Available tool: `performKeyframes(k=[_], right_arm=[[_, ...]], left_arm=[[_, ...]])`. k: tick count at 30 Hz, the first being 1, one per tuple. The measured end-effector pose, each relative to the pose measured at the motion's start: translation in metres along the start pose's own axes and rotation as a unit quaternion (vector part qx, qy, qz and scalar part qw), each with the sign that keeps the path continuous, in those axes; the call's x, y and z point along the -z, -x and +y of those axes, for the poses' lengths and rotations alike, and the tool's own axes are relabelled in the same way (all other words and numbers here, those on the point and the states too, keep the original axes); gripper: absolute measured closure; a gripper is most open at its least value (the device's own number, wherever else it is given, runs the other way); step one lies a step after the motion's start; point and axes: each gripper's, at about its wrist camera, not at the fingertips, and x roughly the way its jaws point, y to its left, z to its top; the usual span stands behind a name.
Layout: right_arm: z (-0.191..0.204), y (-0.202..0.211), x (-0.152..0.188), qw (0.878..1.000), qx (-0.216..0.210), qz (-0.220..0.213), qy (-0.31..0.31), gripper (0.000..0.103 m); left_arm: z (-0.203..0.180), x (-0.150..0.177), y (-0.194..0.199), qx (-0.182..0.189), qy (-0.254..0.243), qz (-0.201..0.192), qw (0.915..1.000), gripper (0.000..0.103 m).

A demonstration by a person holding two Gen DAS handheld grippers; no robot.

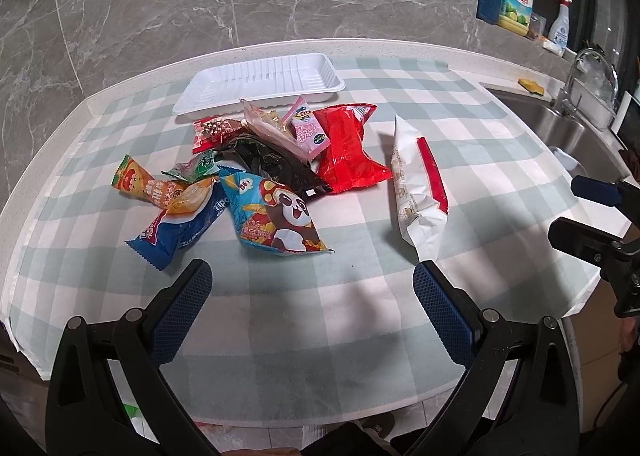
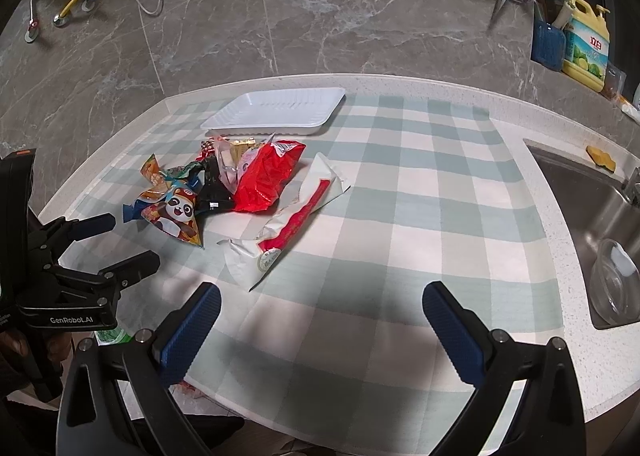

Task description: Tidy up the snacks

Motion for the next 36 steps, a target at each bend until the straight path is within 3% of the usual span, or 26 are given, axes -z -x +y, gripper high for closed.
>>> performKeyframes(k=[36], right_arm=[[0.0037, -0.0043, -0.0010, 1.000, -0.001, 0.002, 0.001, 0.000]], left_arm=[[0.0013, -0.0002, -0.0028, 0.003, 0.009, -0.002, 1.0000, 0.001]])
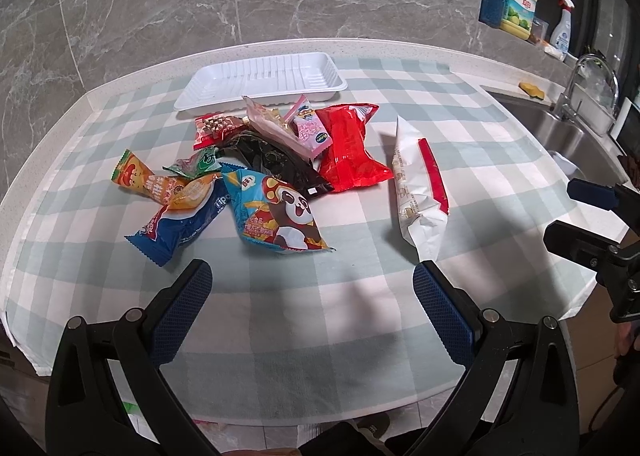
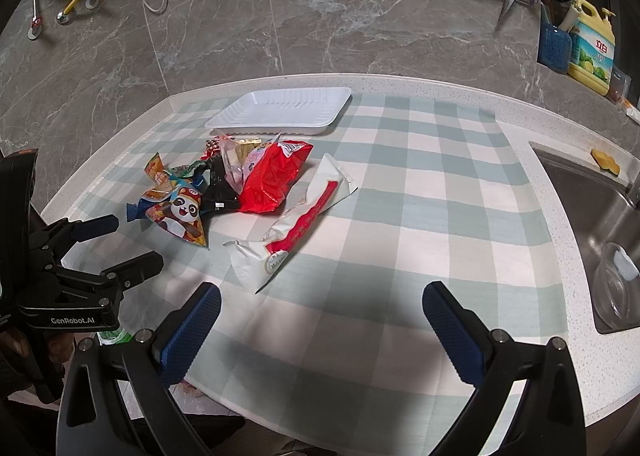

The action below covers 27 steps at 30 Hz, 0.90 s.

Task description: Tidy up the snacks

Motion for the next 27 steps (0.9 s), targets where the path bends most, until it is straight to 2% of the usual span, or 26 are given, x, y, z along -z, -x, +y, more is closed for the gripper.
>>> performKeyframes(k=[27], right_arm=[[0.009, -0.006, 0.003, 1.000, -0.003, 0.006, -0.001, 0.000]], left_arm=[[-0.001, 0.002, -0.006, -0.001, 0.004, 0.011, 0.9999, 0.001]])
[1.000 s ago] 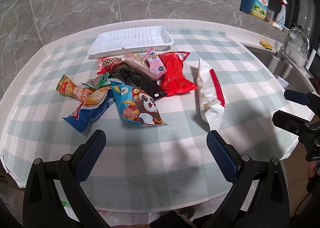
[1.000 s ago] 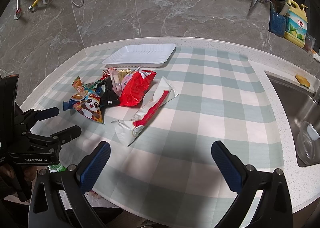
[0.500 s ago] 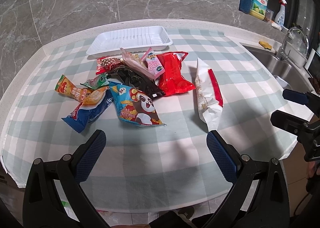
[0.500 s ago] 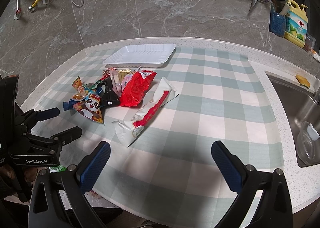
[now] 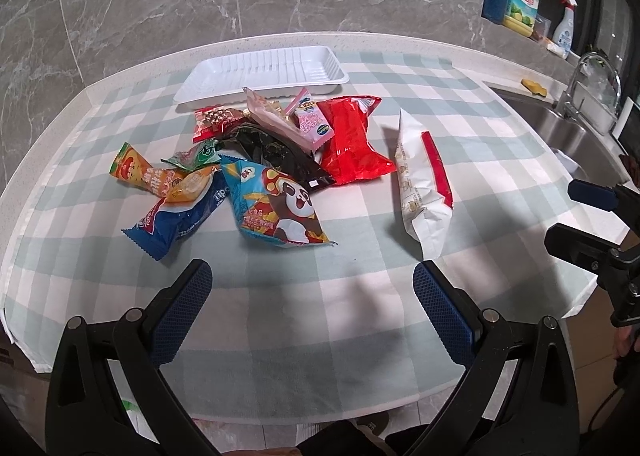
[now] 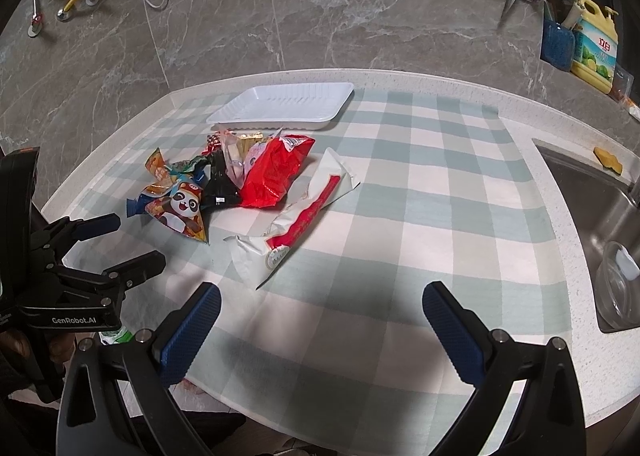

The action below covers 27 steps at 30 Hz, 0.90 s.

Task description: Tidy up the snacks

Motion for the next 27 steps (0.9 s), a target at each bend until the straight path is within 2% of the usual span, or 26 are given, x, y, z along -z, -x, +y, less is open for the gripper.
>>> performKeyframes(k=[6, 15, 18, 21, 27], right_arm=[[-0.003, -0.006, 0.001, 1.000, -0.003, 0.011, 0.000, 0.000], [0.003, -0.027, 0.005, 0.999, -0.009, 0.038, 0.006, 0.000], [0.007, -0.032, 0.004, 0.999, -0.012, 0.042, 0.010, 0.000], [0.009, -0.037, 0.002, 0.999, -0.016, 0.046, 0.012, 0.000], [0.014, -0.046, -0.003, 0.998, -0.025, 0.052, 0.012, 0.000]], left_arm=[[0.009, 0.002, -0.014, -0.007, 0.007, 0.014, 0.9999, 0.001], [0.039, 0.018, -0.064, -0.015, 0.035, 0.071, 0.9968, 0.001], [0.049, 0.021, -0.069, -0.008, 0.049, 0.062, 0.9968, 0.001], [0.049, 0.025, -0.073, -0.017, 0.031, 0.053, 0.9980, 0.000], [0.051, 0.025, -0.076, -0.015, 0.029, 0.040, 0.9987, 0.000]])
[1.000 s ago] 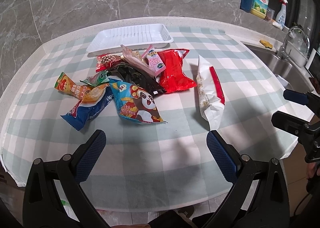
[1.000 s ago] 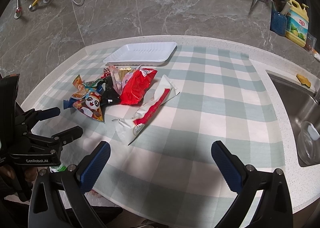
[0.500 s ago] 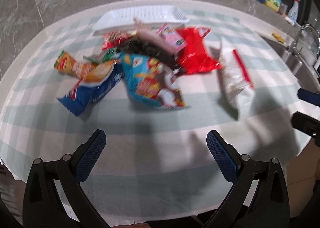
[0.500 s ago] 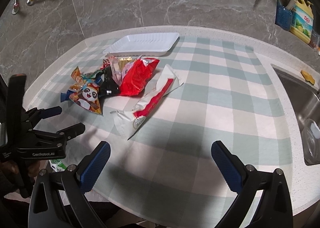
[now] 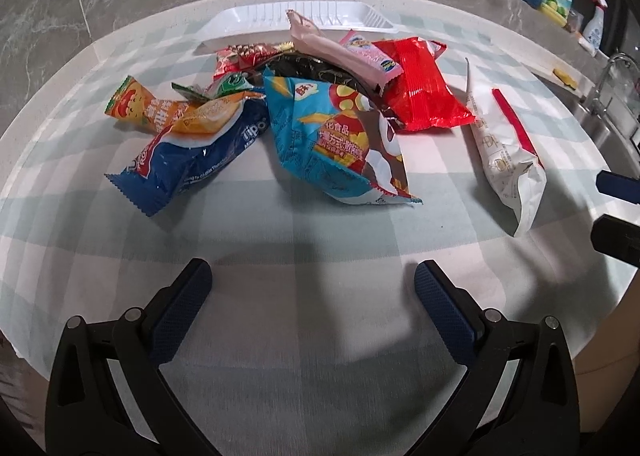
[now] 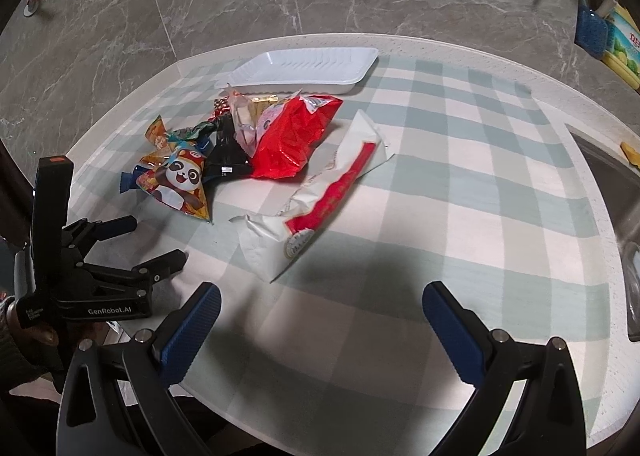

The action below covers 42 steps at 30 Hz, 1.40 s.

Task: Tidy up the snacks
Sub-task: 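Grasp the blue snack bar with the left tool while the right grasps the white-red bread bag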

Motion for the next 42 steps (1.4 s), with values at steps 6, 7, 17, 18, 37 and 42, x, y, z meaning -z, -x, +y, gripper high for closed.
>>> performKeyframes(k=[6, 7, 17, 18, 37, 42], right_arm=[[0.003, -0.008, -0.012, 1.000, -0.013, 0.001, -0.007, 0.000], [0.003, -0.009, -0.014, 1.000, -0.014, 0.001, -0.006, 0.000], [0.005, -0.036, -0.045, 0.999, -0.024, 0.017, -0.020, 0.000], [0.005, -0.039, -0.048, 0.999, -0.025, 0.020, -0.021, 0.000], [-0.004, -0.090, -0.069, 0.994, -0.051, 0.075, -0.066, 0.015], [-0.006, -0.090, -0.069, 0.992, -0.063, 0.076, -0.074, 0.011]], left_arm=[[0.008, -0.009, 0.000, 0.016, -0.008, 0.047, 0.9987, 0.000], [0.011, -0.012, 0.000, 0.013, -0.007, 0.053, 0.9985, 0.001], [0.042, -0.060, 0.012, -0.038, -0.053, 0.020, 0.9976, 0.026], [0.044, -0.064, 0.007, -0.038, -0.060, 0.027, 0.9971, 0.040], [0.044, -0.097, -0.034, -0.055, -0.194, 0.043, 0.9785, 0.063], [0.037, -0.102, -0.043, -0.071, -0.237, 0.040, 0.9680, 0.063]])
